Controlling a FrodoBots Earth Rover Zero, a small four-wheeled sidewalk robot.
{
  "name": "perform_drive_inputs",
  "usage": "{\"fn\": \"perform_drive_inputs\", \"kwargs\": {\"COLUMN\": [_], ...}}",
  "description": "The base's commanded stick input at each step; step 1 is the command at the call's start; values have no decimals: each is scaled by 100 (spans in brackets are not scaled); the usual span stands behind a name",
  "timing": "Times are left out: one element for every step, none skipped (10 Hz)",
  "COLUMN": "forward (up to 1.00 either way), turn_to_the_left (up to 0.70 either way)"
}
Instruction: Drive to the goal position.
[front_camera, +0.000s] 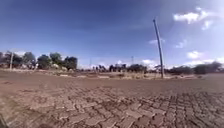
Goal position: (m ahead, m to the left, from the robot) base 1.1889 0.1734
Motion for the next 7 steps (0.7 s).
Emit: {"fn": "perform_drive_inputs", "kwargs": {"forward": [0, 0, 0, 0, 0, 0, 0], "turn_to_the_left": [-45, -45, -45, -45, -45, -45, -45]}}
